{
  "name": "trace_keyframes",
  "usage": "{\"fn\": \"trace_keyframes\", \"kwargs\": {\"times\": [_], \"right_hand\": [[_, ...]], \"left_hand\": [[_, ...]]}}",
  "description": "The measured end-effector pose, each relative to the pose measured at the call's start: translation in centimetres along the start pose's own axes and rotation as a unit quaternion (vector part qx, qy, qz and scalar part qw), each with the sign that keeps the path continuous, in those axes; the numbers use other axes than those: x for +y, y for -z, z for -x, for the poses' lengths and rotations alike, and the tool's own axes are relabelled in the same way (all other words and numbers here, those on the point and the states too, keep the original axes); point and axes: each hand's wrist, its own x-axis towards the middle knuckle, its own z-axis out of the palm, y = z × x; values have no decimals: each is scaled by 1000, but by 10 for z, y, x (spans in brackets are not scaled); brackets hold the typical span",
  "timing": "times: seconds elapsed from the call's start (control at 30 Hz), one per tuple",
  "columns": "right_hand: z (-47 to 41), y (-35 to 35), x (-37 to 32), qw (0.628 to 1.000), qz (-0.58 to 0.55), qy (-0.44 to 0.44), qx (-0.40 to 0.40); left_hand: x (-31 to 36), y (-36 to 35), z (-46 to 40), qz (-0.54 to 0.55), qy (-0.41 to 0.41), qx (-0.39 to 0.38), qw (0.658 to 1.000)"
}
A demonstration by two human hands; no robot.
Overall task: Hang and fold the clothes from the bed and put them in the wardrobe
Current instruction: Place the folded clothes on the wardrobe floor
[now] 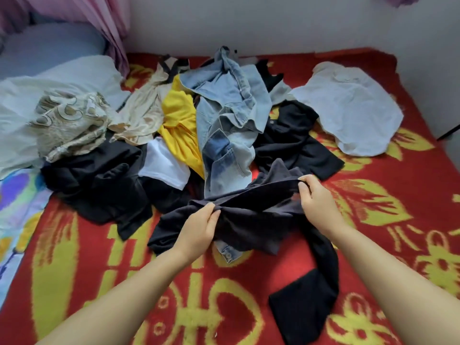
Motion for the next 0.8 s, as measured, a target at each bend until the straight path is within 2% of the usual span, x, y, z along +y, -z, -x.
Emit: {"fn": "trace_keyframes", "kwargs": {"times": [0.1, 0.23, 0.37, 0.57, 0.7, 0.8], "right_hand": [[4, 37, -55, 999, -12, 33, 5], [12, 95, -123, 998, -14, 61, 22], [20, 146, -180, 995, -70, 62, 44], [39, 186, -237, 985, -143, 85, 53], [49, 200, -275, 973, -200, 107, 45], [52, 212, -301, 963, -221, 148, 46]], "left_hand": [[43, 57, 3, 23, 1, 71, 997], [103, 147, 7, 59, 34, 100, 993], [160, 222, 20, 146, 40, 160, 975], [225, 272, 38, 179, -29, 194, 964], [233, 292, 41, 204, 17, 238, 949], [234, 299, 47, 295, 71, 235, 923]]}}
